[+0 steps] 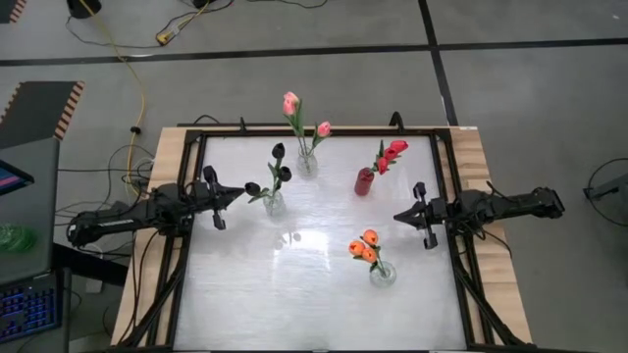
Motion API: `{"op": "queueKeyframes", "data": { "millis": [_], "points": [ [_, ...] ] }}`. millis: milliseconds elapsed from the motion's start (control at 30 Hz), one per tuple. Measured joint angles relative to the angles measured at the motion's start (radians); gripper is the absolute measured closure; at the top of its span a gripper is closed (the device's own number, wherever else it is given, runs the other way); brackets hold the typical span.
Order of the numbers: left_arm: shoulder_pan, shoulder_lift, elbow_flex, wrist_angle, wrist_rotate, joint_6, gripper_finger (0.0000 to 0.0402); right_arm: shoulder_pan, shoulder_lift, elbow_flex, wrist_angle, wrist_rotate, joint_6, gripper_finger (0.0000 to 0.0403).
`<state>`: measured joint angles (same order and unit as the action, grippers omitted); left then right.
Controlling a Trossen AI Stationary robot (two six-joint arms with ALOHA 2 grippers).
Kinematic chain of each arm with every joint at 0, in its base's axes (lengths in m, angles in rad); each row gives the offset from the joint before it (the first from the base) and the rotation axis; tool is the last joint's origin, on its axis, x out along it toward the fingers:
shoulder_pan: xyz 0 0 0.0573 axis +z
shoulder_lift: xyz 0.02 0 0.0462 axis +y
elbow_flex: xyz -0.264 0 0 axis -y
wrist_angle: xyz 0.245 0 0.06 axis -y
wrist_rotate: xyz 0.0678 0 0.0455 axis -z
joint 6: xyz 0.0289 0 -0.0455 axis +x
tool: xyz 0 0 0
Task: Sort flowers into vase by color
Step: Return to Home Position
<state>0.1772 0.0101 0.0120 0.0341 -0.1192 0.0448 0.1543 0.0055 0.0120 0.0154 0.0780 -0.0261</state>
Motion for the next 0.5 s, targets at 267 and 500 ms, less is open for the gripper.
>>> {"op": "queueKeyframes", "data": {
  "millis": [267,500],
  "points": [
    [0.0,0.0,0.0,0.0,0.0,-0.05,0.0401,0.0,0.0,0.0,0.0,0.0,0.0,0.0363],
    [0.0,0.0,0.0,0.0,0.0,-0.056,0.0401,0.0,0.0,0.0,0.0,0.0,0.0,0.0363]
  ]
}}
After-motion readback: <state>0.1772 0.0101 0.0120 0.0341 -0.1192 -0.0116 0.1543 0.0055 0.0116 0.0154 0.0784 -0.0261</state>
